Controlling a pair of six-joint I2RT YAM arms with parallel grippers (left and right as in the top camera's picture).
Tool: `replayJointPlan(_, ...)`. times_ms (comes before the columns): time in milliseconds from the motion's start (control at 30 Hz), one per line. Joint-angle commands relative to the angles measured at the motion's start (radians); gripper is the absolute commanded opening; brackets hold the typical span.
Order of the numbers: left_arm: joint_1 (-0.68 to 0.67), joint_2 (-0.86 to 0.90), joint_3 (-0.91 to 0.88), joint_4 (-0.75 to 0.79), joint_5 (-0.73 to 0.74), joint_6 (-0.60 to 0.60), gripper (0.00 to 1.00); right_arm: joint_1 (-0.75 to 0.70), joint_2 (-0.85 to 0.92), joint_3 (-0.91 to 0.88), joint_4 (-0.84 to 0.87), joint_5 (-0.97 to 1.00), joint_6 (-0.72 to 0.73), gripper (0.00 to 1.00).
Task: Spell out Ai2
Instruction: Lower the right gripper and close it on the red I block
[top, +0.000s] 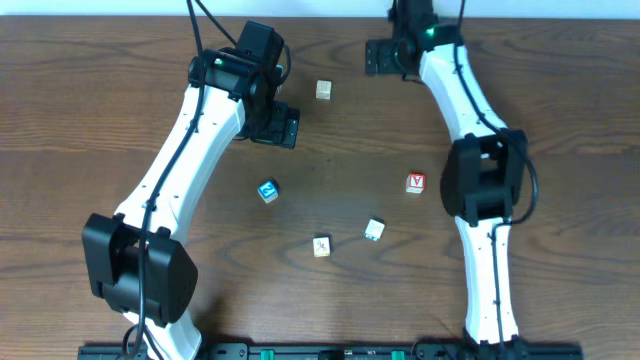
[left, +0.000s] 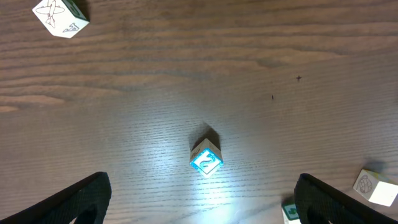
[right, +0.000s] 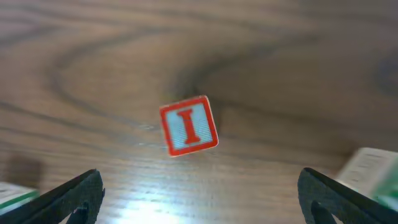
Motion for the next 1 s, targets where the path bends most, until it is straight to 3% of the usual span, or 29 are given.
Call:
replayJointPlan(0, 0.002, 0.006, 0.003, 0.008, 0.003, 0.014, 0.96, -0.005, -0.009, 0.013, 0.02, -0.014, 0.029, 0.99)
replayJointPlan(233, 0.002, 0.006, 0.003, 0.042, 0.003, 0.014, 0.95, -0.005, -0.003, 0.013, 0.135, -0.015, 0.029, 0.96)
replayJointPlan(500, 0.002, 0.006, 0.003, 0.046, -0.003, 0.015, 0.95, 0.0, 0.034, 0.013, 0.179, -0.014, 0.094, 0.99)
replayJointPlan(533, 0.002, 0.006, 0.003, 0.048, -0.007, 0.015, 0.95, 0.002, 0.037, 0.013, 0.184, -0.014, 0.097, 0.95)
replayJointPlan(600, 0.002, 0.006, 0.003, 0.05, -0.008, 0.015, 0.95, 0.003, 0.049, 0.013, 0.184, -0.014, 0.097, 0.89)
replayJointPlan(967, 0.002, 0.006, 0.003, 0.069, -0.008, 0.015, 0.95, 0.01, 0.085, 0.011, 0.14, 0.01, 0.104, 0.91)
